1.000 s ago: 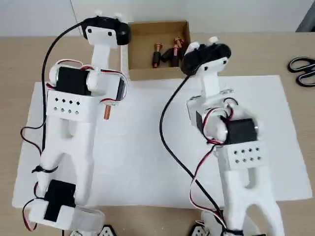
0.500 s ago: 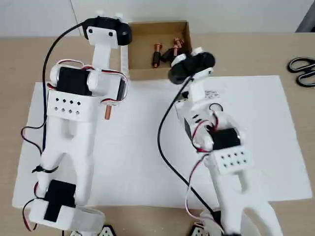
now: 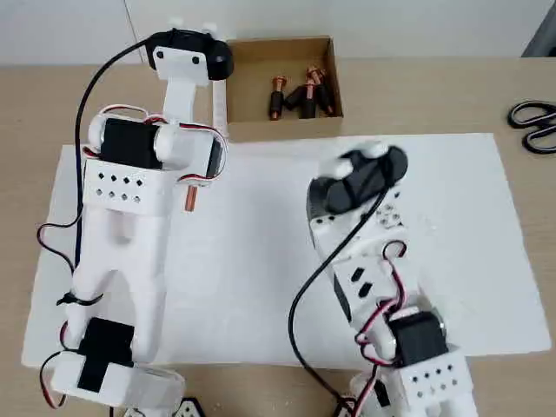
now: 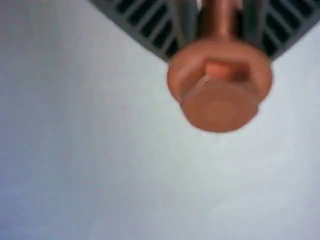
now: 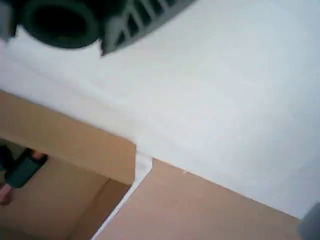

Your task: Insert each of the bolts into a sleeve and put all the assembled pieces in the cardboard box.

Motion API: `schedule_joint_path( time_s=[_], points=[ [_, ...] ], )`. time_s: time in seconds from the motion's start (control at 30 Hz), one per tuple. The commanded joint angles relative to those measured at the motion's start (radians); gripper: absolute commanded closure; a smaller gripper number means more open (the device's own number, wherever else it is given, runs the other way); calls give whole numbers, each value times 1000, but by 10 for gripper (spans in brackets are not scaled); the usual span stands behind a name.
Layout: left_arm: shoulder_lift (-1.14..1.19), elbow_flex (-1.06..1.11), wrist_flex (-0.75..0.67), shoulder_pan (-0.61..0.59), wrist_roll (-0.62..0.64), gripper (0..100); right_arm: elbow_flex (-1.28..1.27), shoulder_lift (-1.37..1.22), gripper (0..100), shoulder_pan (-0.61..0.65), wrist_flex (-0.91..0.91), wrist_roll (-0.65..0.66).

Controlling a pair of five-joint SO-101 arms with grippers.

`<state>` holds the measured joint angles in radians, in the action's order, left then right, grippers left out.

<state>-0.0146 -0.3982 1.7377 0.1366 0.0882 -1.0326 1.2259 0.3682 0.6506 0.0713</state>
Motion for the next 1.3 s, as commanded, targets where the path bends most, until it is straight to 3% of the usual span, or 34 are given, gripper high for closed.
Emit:
schedule_joint_path(
  time_s=[0.0,0.13,0.4,0.5,0.67,0.83,1.07,1.17,1.27],
  points=[
    [-52,-5,8,8,2,994,-109,50,995,4,-163,21],
    [-54,-10,-20,23,18,994,-287,77,995,5,-358,21],
    [-54,-283,-63,138,252,994,-620,194,995,35,-591,23],
    [-54,-367,-64,180,278,994,-658,274,995,67,-556,14],
    [-54,-570,-89,181,318,994,-658,380,995,81,-414,-127],
    [-66,-719,21,209,334,994,-658,415,995,81,-384,-130],
    [-333,-621,15,207,359,994,-658,423,995,97,-328,-132],
    [-433,-455,12,178,345,994,-658,423,995,148,-317,-130],
    [-470,-213,-94,143,345,994,-658,423,995,168,-315,-130]
  ],
)
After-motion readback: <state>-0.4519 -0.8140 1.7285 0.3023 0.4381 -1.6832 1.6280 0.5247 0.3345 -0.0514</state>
